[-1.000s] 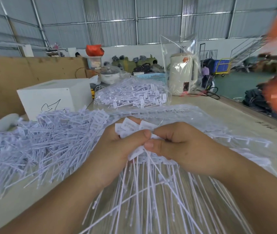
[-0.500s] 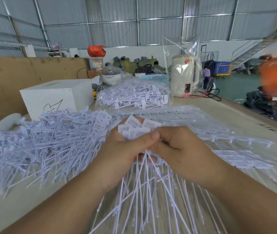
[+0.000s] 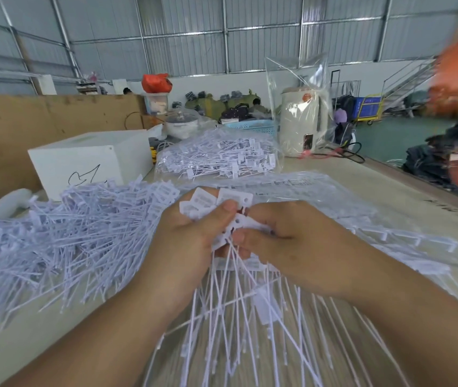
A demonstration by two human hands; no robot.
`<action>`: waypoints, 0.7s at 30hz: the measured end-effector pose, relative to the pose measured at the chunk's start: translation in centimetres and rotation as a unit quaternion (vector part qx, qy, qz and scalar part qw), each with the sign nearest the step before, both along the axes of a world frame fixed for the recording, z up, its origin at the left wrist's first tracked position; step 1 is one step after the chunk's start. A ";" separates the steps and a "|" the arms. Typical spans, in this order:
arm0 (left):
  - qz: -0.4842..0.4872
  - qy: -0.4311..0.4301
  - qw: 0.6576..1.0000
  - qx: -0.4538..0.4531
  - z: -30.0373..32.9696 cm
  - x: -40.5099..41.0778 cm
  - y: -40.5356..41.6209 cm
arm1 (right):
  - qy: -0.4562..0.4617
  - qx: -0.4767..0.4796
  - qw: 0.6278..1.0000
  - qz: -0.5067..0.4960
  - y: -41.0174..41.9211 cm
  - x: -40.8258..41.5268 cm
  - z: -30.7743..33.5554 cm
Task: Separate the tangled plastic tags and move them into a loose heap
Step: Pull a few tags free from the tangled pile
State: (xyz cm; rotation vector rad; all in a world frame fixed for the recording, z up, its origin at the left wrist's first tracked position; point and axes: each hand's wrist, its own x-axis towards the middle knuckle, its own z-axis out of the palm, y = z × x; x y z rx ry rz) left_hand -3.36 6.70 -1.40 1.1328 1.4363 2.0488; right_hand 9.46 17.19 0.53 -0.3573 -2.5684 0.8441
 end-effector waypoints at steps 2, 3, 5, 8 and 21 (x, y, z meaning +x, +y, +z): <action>-0.001 -0.013 1.000 0.011 0.1 0.2 0.0 | 0.027 0.001 1.000 -0.015 0.0 -0.1 0.1; 0.001 -0.019 1.000 0.015 0.2 0.5 0.0 | 0.041 0.012 0.999 -0.028 -0.1 -0.1 -0.1; 0.009 -0.042 0.999 0.015 0.3 1.0 0.1 | 0.068 0.050 0.995 -0.056 -0.7 -0.5 -0.3; -0.011 -0.137 0.990 -0.019 0.4 1.1 0.0 | 0.179 -0.019 0.979 -0.093 -0.7 -0.7 -0.4; -0.021 -0.167 0.986 -0.017 1.1 -0.5 -0.3 | 0.119 0.127 0.985 -0.003 -0.1 -0.5 -0.4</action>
